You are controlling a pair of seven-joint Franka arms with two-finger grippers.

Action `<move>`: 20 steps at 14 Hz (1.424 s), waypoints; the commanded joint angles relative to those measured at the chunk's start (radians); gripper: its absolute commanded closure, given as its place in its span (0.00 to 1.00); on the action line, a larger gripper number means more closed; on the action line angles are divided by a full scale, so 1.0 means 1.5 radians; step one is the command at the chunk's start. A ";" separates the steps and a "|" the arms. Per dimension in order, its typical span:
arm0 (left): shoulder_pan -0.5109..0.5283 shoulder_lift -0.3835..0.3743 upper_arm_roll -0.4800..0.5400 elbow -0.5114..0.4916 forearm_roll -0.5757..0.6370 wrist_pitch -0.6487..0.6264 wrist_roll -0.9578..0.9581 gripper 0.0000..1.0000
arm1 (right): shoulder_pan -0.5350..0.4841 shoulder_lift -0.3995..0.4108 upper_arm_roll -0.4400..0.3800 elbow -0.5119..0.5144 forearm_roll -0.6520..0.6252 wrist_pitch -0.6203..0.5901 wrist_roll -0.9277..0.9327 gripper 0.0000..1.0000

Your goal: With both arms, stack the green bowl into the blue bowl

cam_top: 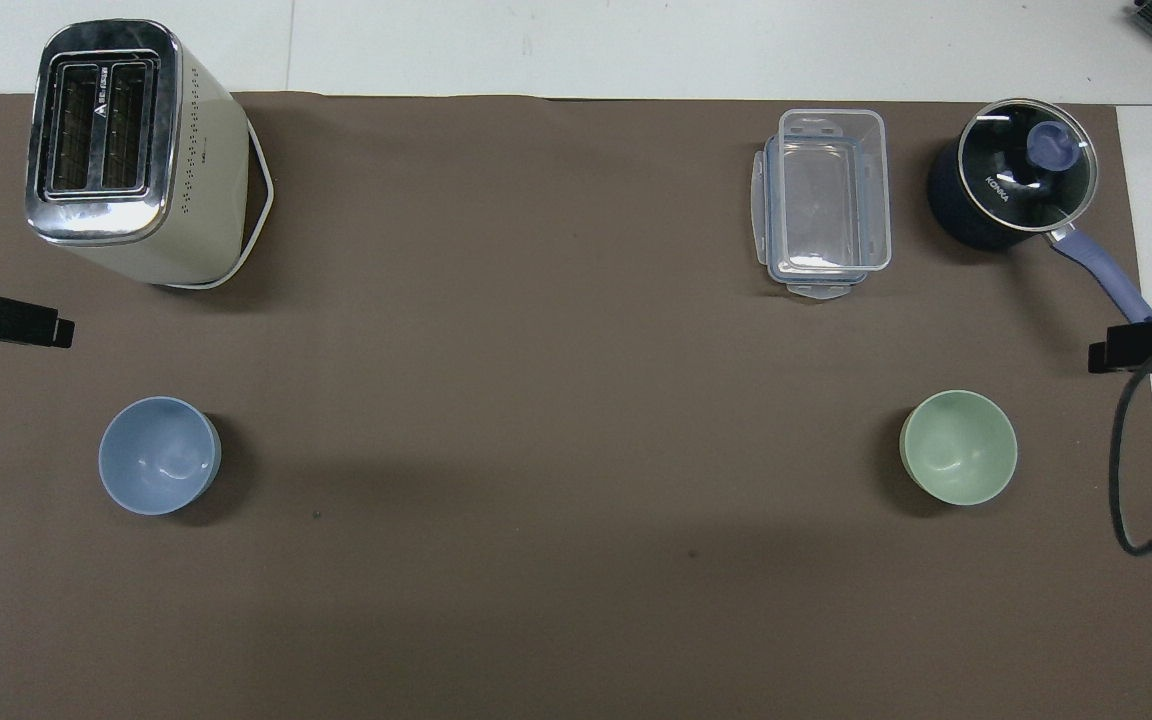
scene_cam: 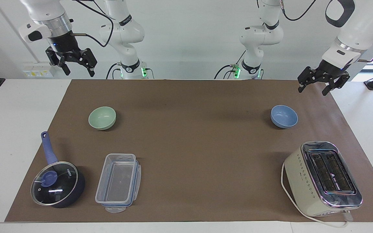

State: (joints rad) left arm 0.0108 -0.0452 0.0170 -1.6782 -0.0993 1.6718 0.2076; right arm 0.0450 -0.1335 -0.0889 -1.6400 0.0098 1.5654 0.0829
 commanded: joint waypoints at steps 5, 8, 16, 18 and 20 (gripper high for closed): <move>0.080 -0.023 -0.003 -0.126 -0.074 0.094 0.123 0.00 | -0.005 -0.003 0.001 -0.004 0.000 -0.004 -0.013 0.00; 0.107 -0.019 -0.003 -0.159 -0.105 0.122 0.177 0.00 | -0.005 -0.003 0.001 -0.004 0.000 -0.005 -0.013 0.00; 0.163 0.000 -0.003 -0.231 -0.159 0.177 0.300 0.00 | -0.005 -0.003 0.001 -0.004 0.000 -0.004 -0.013 0.00; 0.178 0.010 -0.003 -0.245 -0.183 0.188 0.339 0.00 | -0.005 -0.003 0.001 -0.004 0.000 -0.004 -0.013 0.00; 0.196 0.022 -0.003 -0.262 -0.208 0.196 0.380 0.00 | -0.005 -0.003 0.001 -0.004 0.000 -0.005 -0.013 0.00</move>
State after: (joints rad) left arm 0.2688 -0.0176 0.0219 -2.0309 -0.3635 1.9309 0.7038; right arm 0.0450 -0.1335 -0.0889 -1.6400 0.0098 1.5654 0.0829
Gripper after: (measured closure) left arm 0.000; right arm 0.000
